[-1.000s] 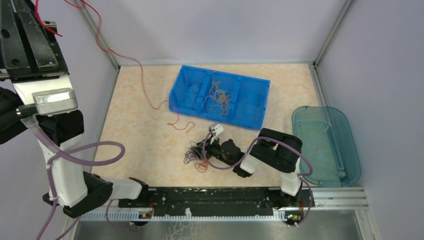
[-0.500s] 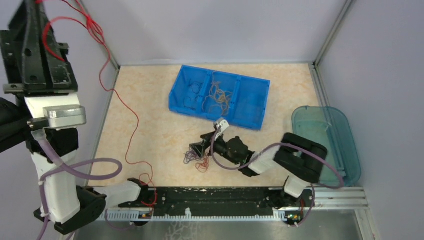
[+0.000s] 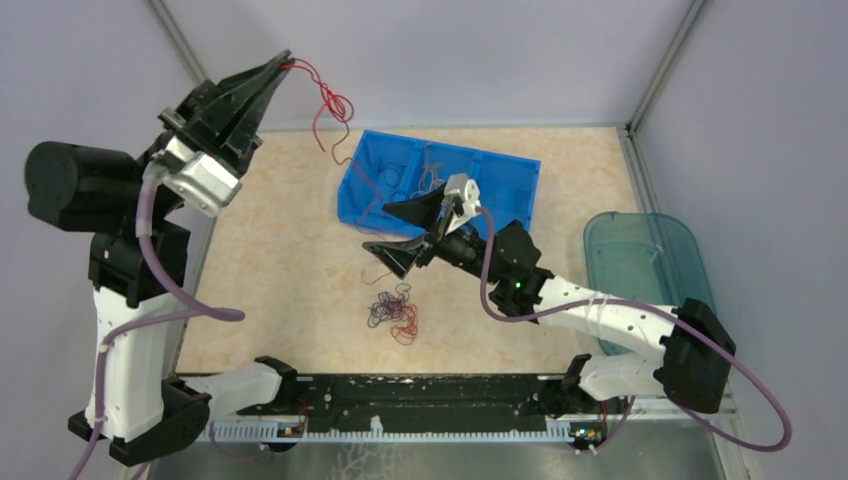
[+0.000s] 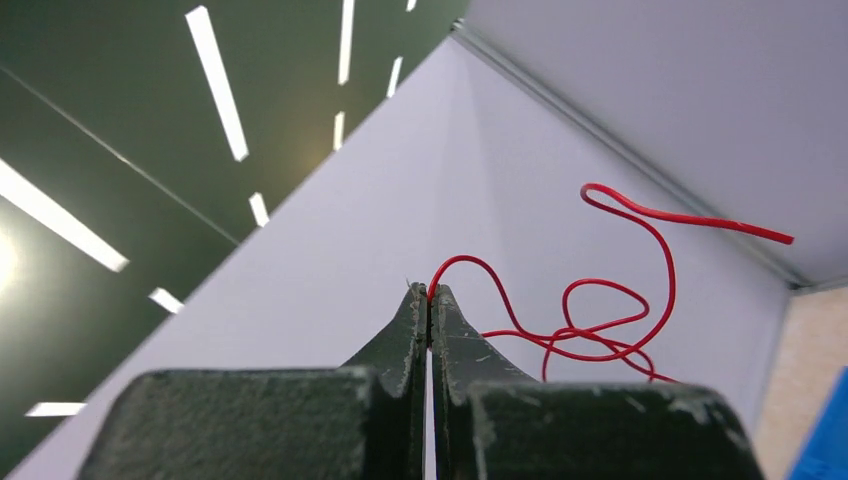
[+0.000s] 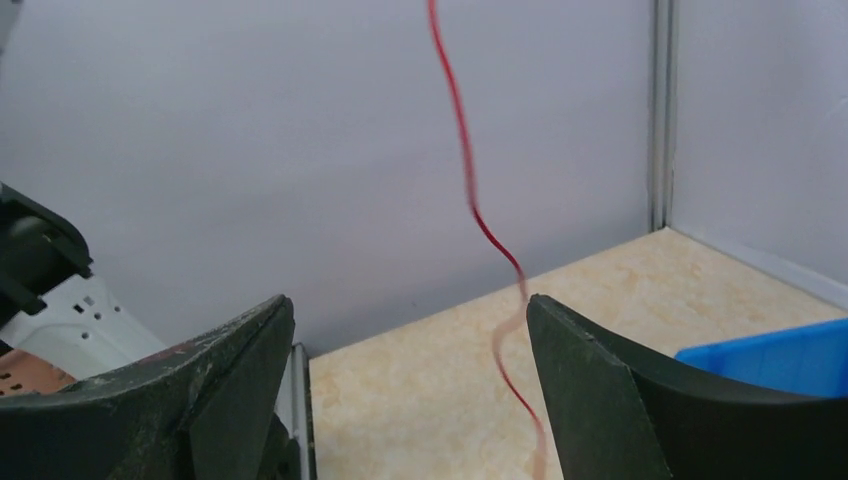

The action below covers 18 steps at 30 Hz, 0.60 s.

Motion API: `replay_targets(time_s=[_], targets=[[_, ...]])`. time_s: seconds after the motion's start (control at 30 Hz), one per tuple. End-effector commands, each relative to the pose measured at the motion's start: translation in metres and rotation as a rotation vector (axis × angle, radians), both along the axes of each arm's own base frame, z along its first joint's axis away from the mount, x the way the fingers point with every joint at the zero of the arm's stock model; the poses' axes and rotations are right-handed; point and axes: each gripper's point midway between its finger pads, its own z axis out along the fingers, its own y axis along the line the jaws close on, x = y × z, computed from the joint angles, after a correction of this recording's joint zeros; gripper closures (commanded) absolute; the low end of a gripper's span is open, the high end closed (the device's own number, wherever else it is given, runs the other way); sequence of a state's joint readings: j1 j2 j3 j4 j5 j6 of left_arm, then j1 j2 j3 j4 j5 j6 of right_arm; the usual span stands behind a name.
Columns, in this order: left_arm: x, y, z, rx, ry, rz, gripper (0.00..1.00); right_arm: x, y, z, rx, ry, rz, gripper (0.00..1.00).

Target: Untangle the cables

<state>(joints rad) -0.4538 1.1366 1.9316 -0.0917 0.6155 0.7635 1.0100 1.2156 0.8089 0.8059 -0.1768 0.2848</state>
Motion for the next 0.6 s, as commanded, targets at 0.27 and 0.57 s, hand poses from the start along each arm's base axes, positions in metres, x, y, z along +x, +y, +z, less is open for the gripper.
replay_targets(time_s=[0.27,0.57], targets=[[-0.003,-0.019,-0.043,0.046,0.219,-0.154,1.00,0.041,-0.028,0.042,0.024,-0.065,-0.125,0.47],[-0.005,-0.024,-0.047,0.059,0.245,-0.193,1.00,0.065,-0.029,0.031,-0.070,-0.069,-0.243,0.39]])
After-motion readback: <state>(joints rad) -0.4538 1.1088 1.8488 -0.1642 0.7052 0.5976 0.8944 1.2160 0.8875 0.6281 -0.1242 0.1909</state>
